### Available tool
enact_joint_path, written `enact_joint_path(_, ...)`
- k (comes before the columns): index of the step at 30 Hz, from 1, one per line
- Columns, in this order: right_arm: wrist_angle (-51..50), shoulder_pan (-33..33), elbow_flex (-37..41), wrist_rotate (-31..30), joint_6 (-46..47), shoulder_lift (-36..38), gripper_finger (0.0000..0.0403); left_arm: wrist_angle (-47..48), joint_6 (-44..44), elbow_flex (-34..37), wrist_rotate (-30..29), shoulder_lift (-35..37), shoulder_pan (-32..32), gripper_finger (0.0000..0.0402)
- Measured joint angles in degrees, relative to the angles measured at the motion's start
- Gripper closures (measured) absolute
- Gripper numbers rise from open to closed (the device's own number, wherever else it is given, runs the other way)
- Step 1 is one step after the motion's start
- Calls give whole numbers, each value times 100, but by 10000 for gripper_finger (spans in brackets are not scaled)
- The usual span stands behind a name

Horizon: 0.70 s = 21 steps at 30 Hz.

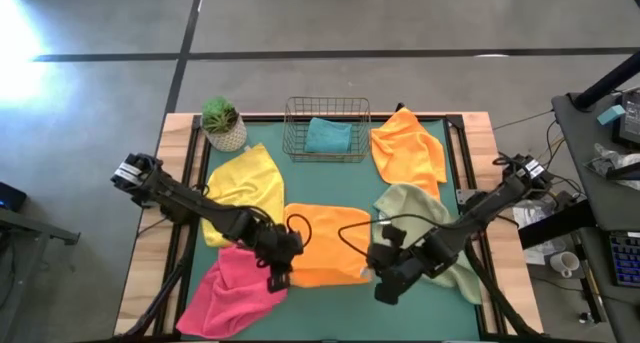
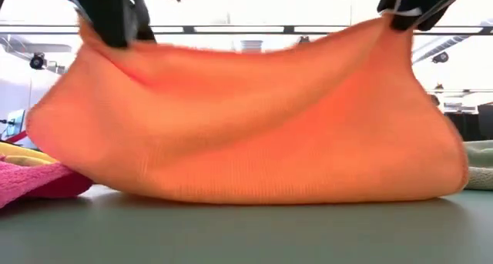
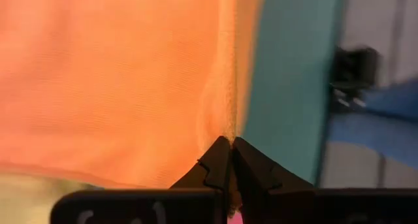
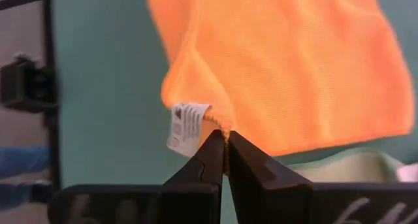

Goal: Fold microfiber towels
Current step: Fold the left orange microfiber cloth

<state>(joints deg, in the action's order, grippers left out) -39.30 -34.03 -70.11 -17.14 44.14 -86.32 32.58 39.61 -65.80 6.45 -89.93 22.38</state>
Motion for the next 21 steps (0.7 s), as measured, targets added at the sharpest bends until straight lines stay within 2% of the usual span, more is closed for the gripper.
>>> enact_joint_path(6,-463,274,92,-379,383,0,394,420,-1,0,-493,2,-479,401)
enact_joint_path(12,-543,649,518,-484,825,0,394,649,18,5,-1009,2,-940,401)
enact_joint_path(16,-463,949,818,-554,1036,0,394,687,18,5,-1135,2,-1291,401)
enact_joint_path(21,-109,1350,1069,-562,856,0,394,750,-124,9,-1138,2,-1622,401)
